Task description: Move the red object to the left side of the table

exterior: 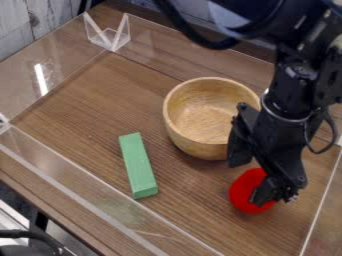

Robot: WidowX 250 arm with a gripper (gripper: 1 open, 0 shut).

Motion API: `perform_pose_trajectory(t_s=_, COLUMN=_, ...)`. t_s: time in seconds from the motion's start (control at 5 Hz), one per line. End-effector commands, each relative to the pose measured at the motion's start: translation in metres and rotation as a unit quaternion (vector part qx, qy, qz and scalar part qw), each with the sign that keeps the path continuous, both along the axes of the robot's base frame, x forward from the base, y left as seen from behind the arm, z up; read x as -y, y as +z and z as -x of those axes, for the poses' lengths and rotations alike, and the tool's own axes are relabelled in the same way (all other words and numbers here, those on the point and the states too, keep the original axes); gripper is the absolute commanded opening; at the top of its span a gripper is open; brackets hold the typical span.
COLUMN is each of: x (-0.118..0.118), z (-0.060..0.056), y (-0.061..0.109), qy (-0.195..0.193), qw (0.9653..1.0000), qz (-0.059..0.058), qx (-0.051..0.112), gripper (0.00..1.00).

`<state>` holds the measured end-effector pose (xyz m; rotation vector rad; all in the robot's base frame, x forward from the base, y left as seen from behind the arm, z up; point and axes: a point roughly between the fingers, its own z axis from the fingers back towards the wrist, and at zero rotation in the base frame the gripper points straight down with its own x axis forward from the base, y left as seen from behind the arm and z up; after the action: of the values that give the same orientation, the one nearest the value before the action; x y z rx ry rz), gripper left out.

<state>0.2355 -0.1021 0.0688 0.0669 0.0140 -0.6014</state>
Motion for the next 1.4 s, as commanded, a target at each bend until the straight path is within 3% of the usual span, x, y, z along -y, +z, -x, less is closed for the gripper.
perform_pose_trajectory(t_s=0.0, x=0.005, z=-0.005, y=0.014, qy=-0.002, qw=0.9992, qz=0.013, qx=0.038, gripper=1.0)
perform_pose_trajectory(t_s=0.4, x=0.013, z=0.002, y=0.006, qy=-0.003, qw=0.9988, qz=0.012, qx=0.047, gripper=1.0)
perform_pose_trajectory(t_s=0.8, x=0.028, z=-0.008, y=-0.026, qy=0.004, qw=0.9985, qz=0.014, qx=0.053, gripper=1.0)
perform_pose_trajectory(t_s=1.2, x=0.018, z=-0.018, y=-0.015, qy=-0.011, qw=0.9976, qz=0.012, qx=0.068, gripper=1.0)
